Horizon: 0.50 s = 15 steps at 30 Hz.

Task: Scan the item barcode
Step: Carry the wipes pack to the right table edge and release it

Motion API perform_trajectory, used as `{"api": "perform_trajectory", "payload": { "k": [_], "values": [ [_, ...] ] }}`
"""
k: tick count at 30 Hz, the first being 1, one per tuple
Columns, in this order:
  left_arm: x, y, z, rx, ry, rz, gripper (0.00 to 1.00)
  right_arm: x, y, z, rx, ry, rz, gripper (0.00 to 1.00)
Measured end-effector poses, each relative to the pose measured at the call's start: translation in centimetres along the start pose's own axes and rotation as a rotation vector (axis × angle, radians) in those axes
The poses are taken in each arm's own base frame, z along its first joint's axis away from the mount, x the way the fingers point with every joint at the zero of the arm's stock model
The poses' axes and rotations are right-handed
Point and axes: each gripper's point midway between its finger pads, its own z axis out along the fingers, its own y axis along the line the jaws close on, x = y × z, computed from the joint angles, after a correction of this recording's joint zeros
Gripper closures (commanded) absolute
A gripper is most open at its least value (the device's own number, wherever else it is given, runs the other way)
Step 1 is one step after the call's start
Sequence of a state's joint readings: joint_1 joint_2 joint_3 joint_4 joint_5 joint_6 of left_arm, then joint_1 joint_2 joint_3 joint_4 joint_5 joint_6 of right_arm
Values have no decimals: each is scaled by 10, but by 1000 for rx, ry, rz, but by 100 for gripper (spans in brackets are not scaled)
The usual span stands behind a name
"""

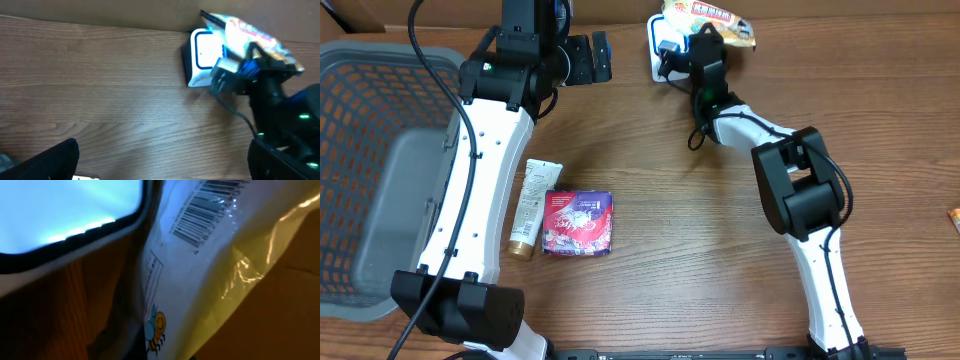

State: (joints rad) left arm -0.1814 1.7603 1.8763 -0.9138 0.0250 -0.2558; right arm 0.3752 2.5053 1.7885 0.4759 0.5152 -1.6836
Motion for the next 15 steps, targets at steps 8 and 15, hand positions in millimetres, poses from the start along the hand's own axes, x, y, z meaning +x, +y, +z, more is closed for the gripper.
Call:
{"api": "perform_trajectory", "payload": {
  "k": [8, 15],
  "values": [
    [0, 0, 0, 0, 0, 0, 0, 95, -120, -37, 44, 211, 274, 96],
    [0, 0, 0, -2, 2, 0, 0, 278, -152, -142, 37, 783, 740, 96]
  ]
}}
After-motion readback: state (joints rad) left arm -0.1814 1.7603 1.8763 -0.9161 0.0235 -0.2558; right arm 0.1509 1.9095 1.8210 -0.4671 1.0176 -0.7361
